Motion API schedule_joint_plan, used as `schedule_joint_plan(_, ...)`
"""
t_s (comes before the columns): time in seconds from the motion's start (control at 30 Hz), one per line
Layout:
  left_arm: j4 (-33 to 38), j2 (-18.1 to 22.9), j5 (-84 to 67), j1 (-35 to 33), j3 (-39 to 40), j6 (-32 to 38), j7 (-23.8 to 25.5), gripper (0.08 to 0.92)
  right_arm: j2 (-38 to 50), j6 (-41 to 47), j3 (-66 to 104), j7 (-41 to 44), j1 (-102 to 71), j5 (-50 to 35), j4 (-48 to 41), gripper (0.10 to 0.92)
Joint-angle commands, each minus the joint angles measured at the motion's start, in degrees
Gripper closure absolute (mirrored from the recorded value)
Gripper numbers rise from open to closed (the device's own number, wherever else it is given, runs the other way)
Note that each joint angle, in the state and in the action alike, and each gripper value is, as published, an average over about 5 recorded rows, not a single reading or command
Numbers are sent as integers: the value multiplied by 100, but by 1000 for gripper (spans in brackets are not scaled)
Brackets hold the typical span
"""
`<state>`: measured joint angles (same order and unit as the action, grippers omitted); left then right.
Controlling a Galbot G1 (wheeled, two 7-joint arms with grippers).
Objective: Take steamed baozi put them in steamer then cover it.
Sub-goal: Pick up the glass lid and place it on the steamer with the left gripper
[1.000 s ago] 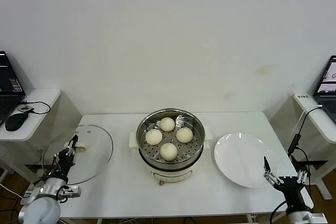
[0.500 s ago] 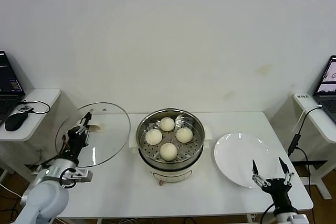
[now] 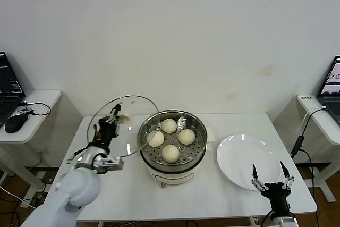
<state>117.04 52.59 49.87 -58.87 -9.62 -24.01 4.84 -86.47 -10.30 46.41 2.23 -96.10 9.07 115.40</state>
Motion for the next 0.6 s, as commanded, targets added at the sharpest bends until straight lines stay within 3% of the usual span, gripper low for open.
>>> schedule_joint_plan(0.03, -189, 962, 1707, 873, 1344, -705, 1004, 862, -185, 80, -82, -282, 32, 815, -16, 203)
schedule_joint_plan(0.23, -402, 1298, 2360, 1024, 1531, -767, 1429, 862, -321, 111, -203, -317, 114, 1004, -118, 202)
schedule_joint_plan(0.6, -775, 2087, 2612, 1038, 1580, -1003, 1435, 862, -398, 153, -335, -506, 155, 1420, -262, 203)
